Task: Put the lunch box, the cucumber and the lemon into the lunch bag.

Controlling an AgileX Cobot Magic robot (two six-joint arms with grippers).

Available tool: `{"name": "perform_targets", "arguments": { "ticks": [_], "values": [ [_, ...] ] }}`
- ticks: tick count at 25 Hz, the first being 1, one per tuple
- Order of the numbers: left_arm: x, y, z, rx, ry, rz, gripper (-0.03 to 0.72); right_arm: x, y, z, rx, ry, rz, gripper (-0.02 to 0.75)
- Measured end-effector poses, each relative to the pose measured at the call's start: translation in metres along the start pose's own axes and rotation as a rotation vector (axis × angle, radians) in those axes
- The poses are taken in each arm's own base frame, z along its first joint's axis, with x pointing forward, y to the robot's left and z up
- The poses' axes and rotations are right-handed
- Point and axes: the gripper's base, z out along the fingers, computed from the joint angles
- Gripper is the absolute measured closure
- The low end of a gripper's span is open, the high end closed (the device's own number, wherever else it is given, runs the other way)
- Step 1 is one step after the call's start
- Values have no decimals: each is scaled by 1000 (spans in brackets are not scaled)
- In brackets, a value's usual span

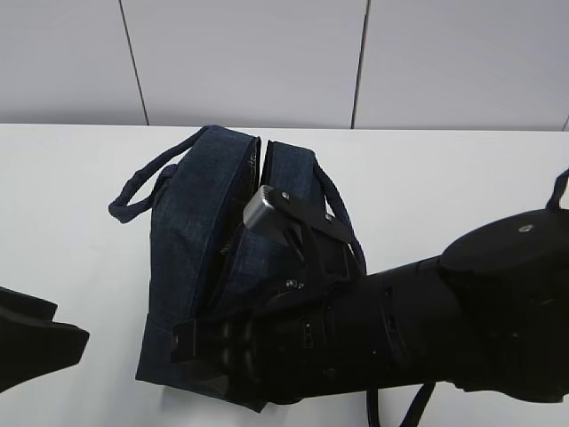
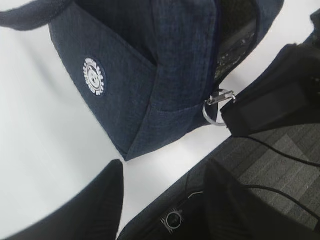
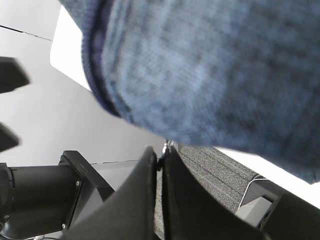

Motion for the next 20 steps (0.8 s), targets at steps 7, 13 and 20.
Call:
{"name": "perform_targets", "arguments": {
  "ticks": [7, 13, 20],
  "values": [
    [1, 8, 29, 2, 104, 2, 312, 0, 0, 0, 2, -1, -2, 738],
    [2, 3, 43, 21, 84, 79, 312, 0, 0, 0, 0, -2, -2, 738],
    [4, 3, 58, -5, 79, 115, 311, -4, 4, -9, -1, -40, -18, 738]
  ]
}}
